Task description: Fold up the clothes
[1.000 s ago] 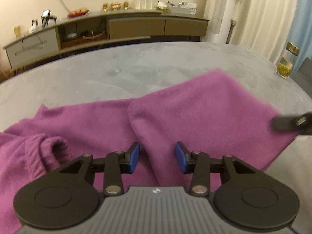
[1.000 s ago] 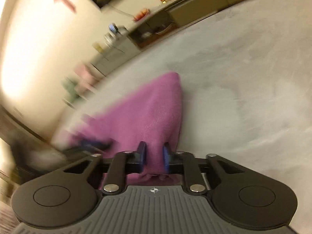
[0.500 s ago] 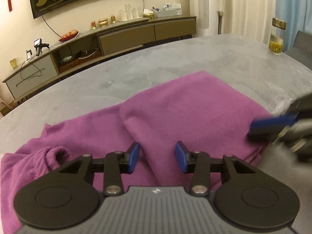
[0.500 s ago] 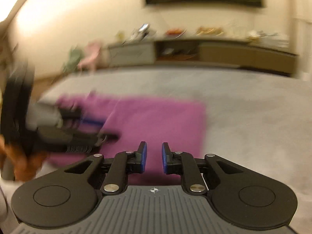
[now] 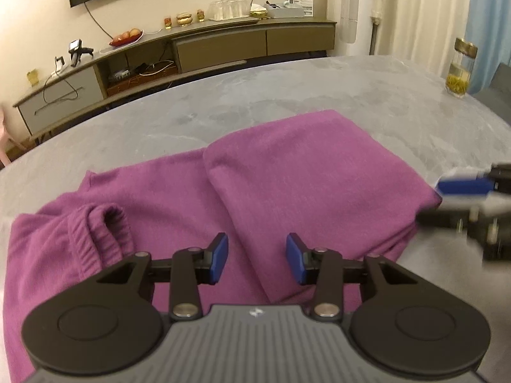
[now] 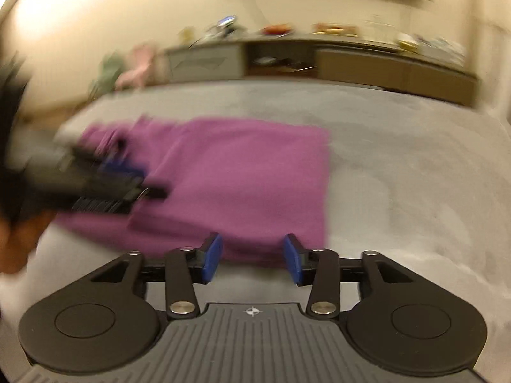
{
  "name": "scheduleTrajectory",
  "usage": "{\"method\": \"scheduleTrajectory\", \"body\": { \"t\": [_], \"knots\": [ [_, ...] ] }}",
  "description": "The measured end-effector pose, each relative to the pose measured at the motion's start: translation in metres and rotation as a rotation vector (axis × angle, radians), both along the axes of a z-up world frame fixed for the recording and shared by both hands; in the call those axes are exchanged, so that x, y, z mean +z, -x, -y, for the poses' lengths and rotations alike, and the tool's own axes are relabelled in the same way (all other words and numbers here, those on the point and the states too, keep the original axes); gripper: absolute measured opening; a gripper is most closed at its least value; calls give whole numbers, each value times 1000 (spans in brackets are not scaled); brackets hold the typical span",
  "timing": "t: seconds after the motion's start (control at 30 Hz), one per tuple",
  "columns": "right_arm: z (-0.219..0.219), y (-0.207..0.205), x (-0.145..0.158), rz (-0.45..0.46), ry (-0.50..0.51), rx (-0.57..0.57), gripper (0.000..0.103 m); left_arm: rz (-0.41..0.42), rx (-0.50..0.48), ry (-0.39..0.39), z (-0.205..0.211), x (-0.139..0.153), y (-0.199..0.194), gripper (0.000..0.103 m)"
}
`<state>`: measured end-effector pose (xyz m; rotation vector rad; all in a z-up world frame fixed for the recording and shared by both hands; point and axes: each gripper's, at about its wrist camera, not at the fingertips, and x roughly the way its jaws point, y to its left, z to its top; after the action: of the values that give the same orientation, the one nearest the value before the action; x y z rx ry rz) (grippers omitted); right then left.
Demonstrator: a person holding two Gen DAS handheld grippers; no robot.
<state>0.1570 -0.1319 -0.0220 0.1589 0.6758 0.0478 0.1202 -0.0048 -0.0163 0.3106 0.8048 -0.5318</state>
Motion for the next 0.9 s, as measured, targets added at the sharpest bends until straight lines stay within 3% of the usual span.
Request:
{"method": "scheduleTrajectory", "body": {
  "t": [0.07,0.1,0.17,0.27,0.37,0.43,0.5,0.57,0.6,0.67,0.7,0.77,0.9],
  "knots": [
    [21,1,-2,28,-48,-90,83,-4,2,14,0,3,1,40],
    [30,-6,-7,19,-46,-103,85,-5,5,22,0,6,2,40],
    [44,-25,-17,-8,-52,-113,84,5,12,43,-7,16,1,41],
    [54,-53,-30,-49,-93,-117,84,91,63,63,-38,42,-4,45],
    [62,-60,-39,-55,-126,-120,83,141,144,-18,-80,49,-19,46],
    [62,-66,-42,-54,-132,-116,82,73,175,-69,-100,32,-34,44],
    [36,-10,-31,-54,-103,-90,72,13,196,-96,-108,12,-42,42],
    [15,35,-21,-48,-48,-68,69,-15,173,-84,-99,4,-39,34],
    [8,51,-16,-41,-6,-58,69,-29,150,-64,-91,4,-36,36],
    [-5,82,-6,-27,78,-39,70,-20,102,-64,-66,1,-24,59],
    [-12,97,-1,-19,119,-30,70,5,79,-86,-48,-2,-16,60],
    [7,84,-2,-26,168,-63,70,54,32,-129,-13,-9,0,64],
    [55,55,-6,-42,229,-132,70,18,-26,-30,24,-4,18,62]
  ]
}}
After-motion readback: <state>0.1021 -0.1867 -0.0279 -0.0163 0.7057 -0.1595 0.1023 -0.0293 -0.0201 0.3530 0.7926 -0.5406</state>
